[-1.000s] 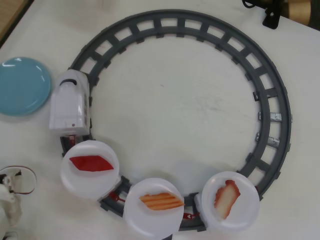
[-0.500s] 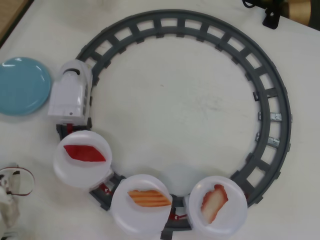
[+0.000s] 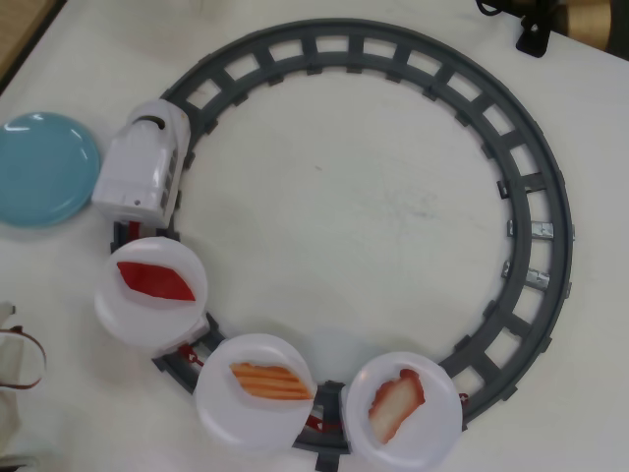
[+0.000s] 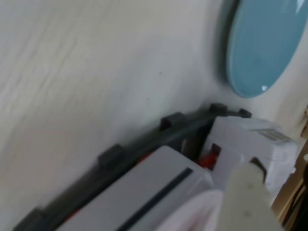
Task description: Pick up the sushi from the Shinkansen and put it on the blue dish
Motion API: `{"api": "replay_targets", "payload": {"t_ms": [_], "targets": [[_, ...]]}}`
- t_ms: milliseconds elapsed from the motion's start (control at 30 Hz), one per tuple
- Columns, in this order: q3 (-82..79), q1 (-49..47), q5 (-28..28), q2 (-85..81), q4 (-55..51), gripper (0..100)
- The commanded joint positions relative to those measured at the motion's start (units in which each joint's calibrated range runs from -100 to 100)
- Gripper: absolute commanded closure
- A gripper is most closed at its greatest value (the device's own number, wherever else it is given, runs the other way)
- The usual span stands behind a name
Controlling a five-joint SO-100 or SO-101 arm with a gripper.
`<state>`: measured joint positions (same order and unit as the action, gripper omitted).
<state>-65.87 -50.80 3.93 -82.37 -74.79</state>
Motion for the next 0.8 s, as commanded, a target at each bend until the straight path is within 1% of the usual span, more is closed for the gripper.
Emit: {"api": "replay_targets", "payload": {"t_ms": [0, 133, 267, 467, 667, 767], "targets": [[11.86, 0.97, -0.17, 9.91, -0.24, 90], [21.60, 6.96, 0.15, 20.36, -2.53, 90], [32.06, 13.38, 0.25, 30.40, -7.38, 89], [45.22, 19.19, 1.19, 44.34, -15.36, 89], [57.13, 23.16, 2.66, 52.80, -20.79, 79], [61.28, 24.65, 2.61, 55.37, -24.19, 76]]}}
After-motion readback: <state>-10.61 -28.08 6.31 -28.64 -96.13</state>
